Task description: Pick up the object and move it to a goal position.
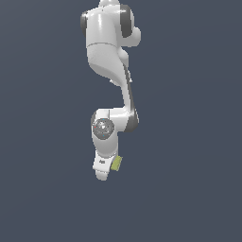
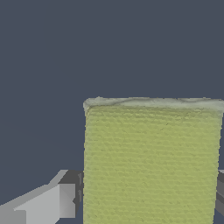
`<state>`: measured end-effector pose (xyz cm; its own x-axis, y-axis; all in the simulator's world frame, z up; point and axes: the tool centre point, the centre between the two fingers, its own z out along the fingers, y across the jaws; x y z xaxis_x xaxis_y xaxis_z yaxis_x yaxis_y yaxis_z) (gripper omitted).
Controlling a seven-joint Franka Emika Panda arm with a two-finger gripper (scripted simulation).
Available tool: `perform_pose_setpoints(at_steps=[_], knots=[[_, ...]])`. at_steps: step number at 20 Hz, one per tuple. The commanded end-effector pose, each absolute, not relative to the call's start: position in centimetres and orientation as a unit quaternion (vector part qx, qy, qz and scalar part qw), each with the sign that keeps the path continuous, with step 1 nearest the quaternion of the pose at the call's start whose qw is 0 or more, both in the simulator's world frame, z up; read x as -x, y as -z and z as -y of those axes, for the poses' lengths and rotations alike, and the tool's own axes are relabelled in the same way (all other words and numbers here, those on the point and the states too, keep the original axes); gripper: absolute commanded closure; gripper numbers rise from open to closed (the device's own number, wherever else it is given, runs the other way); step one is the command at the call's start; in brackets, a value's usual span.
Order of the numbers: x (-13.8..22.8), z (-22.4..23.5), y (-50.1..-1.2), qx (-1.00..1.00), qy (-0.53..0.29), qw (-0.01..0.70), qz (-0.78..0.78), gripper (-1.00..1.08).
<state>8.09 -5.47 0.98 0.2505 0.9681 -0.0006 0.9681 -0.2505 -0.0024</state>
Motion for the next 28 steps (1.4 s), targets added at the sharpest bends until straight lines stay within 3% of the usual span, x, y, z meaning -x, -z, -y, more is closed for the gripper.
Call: perform_pose_setpoints(at_steps=[1,11,28], knots=[[-7.6,5.0,-1.1,0.791,0.0,0.0,0.612,1.08],[-3.3,1.7,-1.6,0.791,0.0,0.0,0.612,1.08],[7.2,-6.8,-2.8,0.791,0.0,0.0,0.612,1.08]])
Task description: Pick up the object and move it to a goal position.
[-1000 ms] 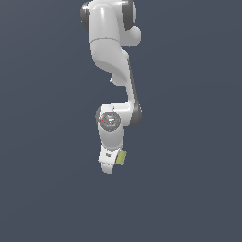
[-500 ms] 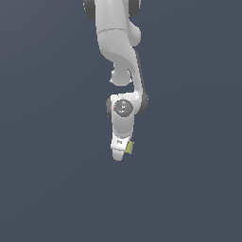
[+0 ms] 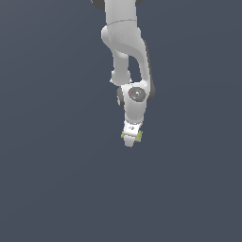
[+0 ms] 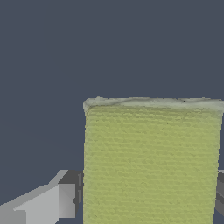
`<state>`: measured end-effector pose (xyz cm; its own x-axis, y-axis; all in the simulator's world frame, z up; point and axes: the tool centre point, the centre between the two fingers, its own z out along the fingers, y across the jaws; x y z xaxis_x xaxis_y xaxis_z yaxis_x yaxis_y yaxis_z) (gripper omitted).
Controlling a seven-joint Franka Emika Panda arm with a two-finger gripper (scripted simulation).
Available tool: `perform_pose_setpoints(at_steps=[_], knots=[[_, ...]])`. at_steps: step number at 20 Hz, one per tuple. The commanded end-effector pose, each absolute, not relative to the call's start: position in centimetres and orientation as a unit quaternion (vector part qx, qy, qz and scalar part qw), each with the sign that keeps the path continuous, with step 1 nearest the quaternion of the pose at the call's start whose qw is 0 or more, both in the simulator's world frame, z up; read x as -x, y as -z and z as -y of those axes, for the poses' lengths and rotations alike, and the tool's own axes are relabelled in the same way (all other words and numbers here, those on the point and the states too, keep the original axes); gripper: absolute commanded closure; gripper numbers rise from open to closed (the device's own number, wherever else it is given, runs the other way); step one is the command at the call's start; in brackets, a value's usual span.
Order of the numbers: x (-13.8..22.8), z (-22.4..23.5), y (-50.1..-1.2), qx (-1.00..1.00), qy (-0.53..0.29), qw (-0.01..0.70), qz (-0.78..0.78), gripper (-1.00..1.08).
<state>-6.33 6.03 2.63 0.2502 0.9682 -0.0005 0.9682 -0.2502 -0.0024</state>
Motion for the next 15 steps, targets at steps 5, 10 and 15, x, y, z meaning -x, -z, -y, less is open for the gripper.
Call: perform_pose_setpoints(at_steps=[5,10,15], knots=[[9.6,-8.8,-3.1,0.791,0.0,0.0,0.612,1.08],[11.0,-10.1,-3.3,0.791,0.0,0.0,0.612,1.08],[11.4,-10.6,-3.3,0.791,0.0,0.0,0.612,1.08]])
